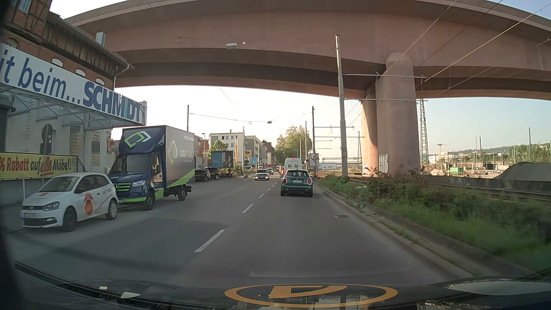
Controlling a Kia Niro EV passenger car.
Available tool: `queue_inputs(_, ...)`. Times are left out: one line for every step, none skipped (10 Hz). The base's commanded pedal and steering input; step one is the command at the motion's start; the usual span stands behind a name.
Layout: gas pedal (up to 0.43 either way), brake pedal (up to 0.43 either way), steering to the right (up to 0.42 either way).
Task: Follow the waypoints while adhering to traffic rules and regulations
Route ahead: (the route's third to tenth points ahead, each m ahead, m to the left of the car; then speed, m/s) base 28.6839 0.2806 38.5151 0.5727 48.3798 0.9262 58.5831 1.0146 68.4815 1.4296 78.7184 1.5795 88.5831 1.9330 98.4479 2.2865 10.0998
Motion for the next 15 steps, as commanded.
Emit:
queue_inputs(0.039, 0.0, -0.004)
queue_inputs(0.039, 0.0, -0.004)
queue_inputs(0.039, 0.0, -0.004)
queue_inputs(0.039, 0.0, -0.004)
queue_inputs(0.039, 0.0, -0.004)
queue_inputs(0.039, 0.0, -0.004)
queue_inputs(0.039, 0.0, -0.004)
queue_inputs(0.039, 0.0, -0.004)
queue_inputs(0.039, 0.0, -0.004)
queue_inputs(0.039, 0.0, -0.005)
queue_inputs(0.047, 0.0, -0.005)
queue_inputs(0.047, 0.0, -0.005)
queue_inputs(0.047, 0.0, -0.006)
queue_inputs(0.047, 0.0, -0.006)
queue_inputs(0.059, 0.0, -0.006)
